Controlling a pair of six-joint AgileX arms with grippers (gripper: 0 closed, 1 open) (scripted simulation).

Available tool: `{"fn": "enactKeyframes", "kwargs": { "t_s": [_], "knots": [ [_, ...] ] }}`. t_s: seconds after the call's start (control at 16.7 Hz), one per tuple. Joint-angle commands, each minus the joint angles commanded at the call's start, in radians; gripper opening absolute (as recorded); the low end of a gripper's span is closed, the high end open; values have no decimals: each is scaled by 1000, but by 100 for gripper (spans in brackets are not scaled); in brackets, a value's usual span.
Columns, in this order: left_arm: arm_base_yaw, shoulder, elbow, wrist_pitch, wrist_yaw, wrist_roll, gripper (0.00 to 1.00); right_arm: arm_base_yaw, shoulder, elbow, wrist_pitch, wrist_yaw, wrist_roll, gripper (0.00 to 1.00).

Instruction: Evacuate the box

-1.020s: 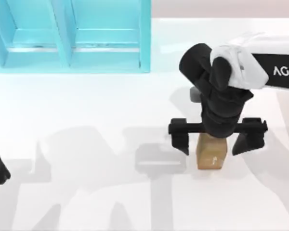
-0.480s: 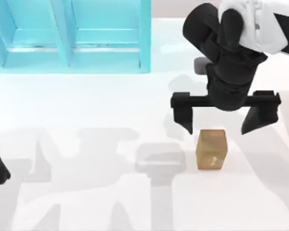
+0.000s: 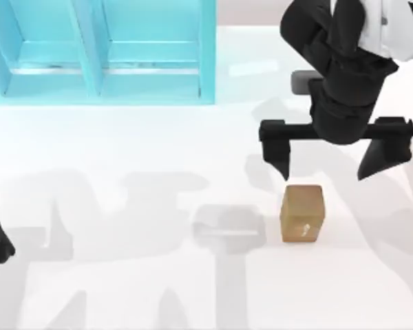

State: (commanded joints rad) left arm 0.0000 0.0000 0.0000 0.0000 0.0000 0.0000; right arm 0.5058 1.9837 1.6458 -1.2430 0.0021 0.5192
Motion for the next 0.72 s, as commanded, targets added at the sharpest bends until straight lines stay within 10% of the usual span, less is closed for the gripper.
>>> {"fn": "enactKeyframes", "kwargs": {
  "t_s": [0.72],
  "knots": [
    [0,0,0,0,0,0,100,-861,75,236,-166,-2,-848,100]
  ]
}}
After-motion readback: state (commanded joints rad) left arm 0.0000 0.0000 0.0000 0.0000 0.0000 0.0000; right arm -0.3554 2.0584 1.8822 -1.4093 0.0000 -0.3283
